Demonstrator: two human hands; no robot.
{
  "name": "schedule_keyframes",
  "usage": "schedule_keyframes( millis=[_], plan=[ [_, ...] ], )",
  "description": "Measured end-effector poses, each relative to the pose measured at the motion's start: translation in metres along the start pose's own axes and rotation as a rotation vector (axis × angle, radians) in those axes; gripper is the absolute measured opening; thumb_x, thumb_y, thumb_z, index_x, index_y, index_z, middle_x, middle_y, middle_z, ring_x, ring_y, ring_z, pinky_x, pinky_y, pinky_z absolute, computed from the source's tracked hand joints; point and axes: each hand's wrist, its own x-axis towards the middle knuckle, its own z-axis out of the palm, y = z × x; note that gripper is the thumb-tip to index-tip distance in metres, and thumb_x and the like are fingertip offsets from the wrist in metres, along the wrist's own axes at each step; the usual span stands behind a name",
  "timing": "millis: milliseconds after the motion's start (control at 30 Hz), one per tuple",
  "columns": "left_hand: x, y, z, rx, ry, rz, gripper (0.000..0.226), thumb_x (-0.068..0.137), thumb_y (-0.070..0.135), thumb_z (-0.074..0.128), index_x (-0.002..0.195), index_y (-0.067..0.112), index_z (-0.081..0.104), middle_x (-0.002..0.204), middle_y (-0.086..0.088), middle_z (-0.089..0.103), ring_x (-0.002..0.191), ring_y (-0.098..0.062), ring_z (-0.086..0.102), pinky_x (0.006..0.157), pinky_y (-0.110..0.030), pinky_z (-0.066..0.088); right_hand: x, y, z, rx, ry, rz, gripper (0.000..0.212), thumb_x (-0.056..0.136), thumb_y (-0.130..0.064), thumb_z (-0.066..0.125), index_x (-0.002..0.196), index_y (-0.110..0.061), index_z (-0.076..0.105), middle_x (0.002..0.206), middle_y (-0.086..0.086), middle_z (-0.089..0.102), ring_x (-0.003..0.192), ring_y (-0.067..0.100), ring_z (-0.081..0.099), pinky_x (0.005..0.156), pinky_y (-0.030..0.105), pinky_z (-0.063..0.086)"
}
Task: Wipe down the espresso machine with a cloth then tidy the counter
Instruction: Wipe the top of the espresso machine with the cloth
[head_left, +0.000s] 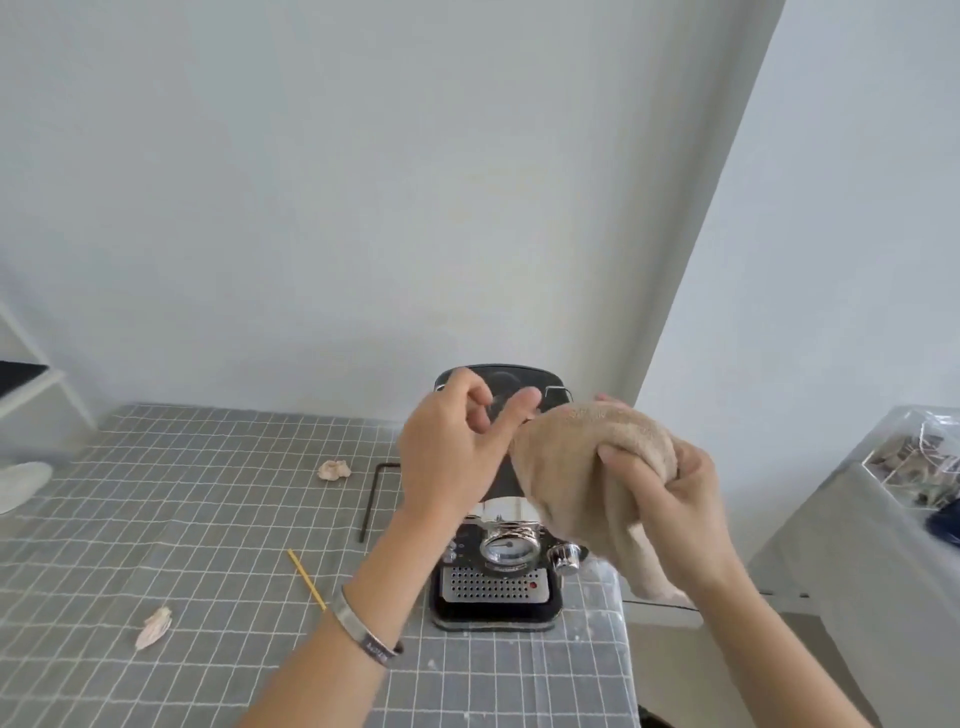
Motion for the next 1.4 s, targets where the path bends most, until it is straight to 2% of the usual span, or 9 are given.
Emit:
schedule_keyframes(
  millis=[100,267,400,467,533,700,833,1267,1400],
  plan=[
    [0.011,-0.038,0.012,-0.013,0.080,-0.194,0.045,0.094,0.057,0.038,0.098,0.017,0.058,0.092,0.002,0.064,0.090,-0.016,0.060,0.077,-0.029,0.048,0.057,-0.012,-0.003,-0.122,0.145,-0.009,0.014,0.078,-0.013,0.062,0.080,-0.018,0.075,0.080,-0.005,0.077,0.078,0.006,0.072,0.067,0.016,0.053],
    [0.019,-0.078,0.041,0.015,-0.164,-0.462,0.046,0.103,0.037,0.028,0.132,0.007,0.047,0.135,-0.013,0.052,0.126,-0.026,0.048,0.104,-0.035,0.036,0.142,0.002,0.006,-0.492,0.265,-0.049,0.026,0.081,-0.020,0.058,0.102,-0.018,0.042,0.078,-0.010,0.056,0.073,0.003,0.055,0.056,0.019,0.039],
    [0.020,-0.087,0.052,-0.078,-0.240,-0.465,0.050,0.104,0.037,0.015,0.126,0.010,0.052,0.127,-0.011,0.057,0.124,-0.028,0.049,0.107,-0.046,0.038,0.172,0.036,0.042,-0.762,-0.145,-0.076,0.050,0.084,-0.010,0.051,0.132,-0.011,0.037,0.085,-0.006,0.061,0.086,0.017,0.060,0.070,0.023,0.041],
    [0.019,-0.093,0.052,-0.075,-0.294,-0.487,0.057,0.102,0.044,0.012,0.145,0.018,0.038,0.149,-0.006,0.044,0.142,-0.030,0.032,0.115,-0.048,0.028,0.176,0.060,0.057,-0.910,-0.436,-0.001,0.062,0.090,-0.027,0.058,0.145,-0.012,0.035,0.121,0.008,0.064,0.119,0.032,0.055,0.096,0.035,0.043],
    [0.017,-0.099,0.053,-0.086,-0.331,-0.510,0.058,0.101,0.048,0.012,0.152,0.023,0.024,0.159,0.002,0.028,0.150,-0.027,0.015,0.120,-0.048,0.019,0.173,0.084,0.070,-1.044,-0.625,0.058,0.069,0.093,-0.056,0.049,0.151,-0.022,0.032,0.154,0.003,0.040,0.143,0.031,0.032,0.116,0.050,0.025],
    [0.016,-0.104,0.057,-0.140,-0.239,-0.555,0.048,0.105,0.034,0.019,0.149,0.021,0.033,0.152,0.001,0.041,0.144,-0.021,0.031,0.116,-0.033,0.023,0.165,0.113,0.082,-0.995,-0.643,0.005,0.059,0.099,-0.056,0.025,0.147,-0.025,0.042,0.161,-0.002,0.026,0.152,0.017,0.007,0.122,0.048,0.013],
    [0.019,-0.105,0.058,-0.139,-0.243,-0.621,0.045,0.106,0.028,0.021,0.148,0.028,0.034,0.151,0.001,0.042,0.146,-0.029,0.026,0.114,-0.060,0.023,0.151,0.110,0.086,-1.033,-0.658,-0.153,0.048,0.103,-0.042,0.033,0.140,-0.019,0.052,0.156,0.003,0.038,0.150,0.018,0.015,0.122,0.041,0.014],
    [0.016,-0.097,0.053,-0.132,-0.263,-0.723,0.043,0.105,0.032,0.022,0.147,0.038,0.032,0.158,0.002,0.031,0.150,-0.031,0.011,0.115,-0.062,0.013,0.108,0.096,0.080,-1.011,-0.722,-0.207,0.043,0.104,-0.036,0.038,0.142,-0.020,0.049,0.156,-0.003,0.038,0.151,0.014,0.013,0.123,0.039,0.006],
    [0.017,-0.094,0.050,-0.152,-0.270,-0.717,0.044,0.105,0.030,0.022,0.148,0.037,0.030,0.158,0.001,0.029,0.150,-0.032,0.013,0.115,-0.064,0.012,0.107,0.087,0.074,-0.840,-0.807,-0.044,0.037,0.104,-0.030,0.039,0.134,-0.022,0.060,0.152,-0.006,0.044,0.147,0.008,0.021,0.124,0.038,0.008]
  ],
)
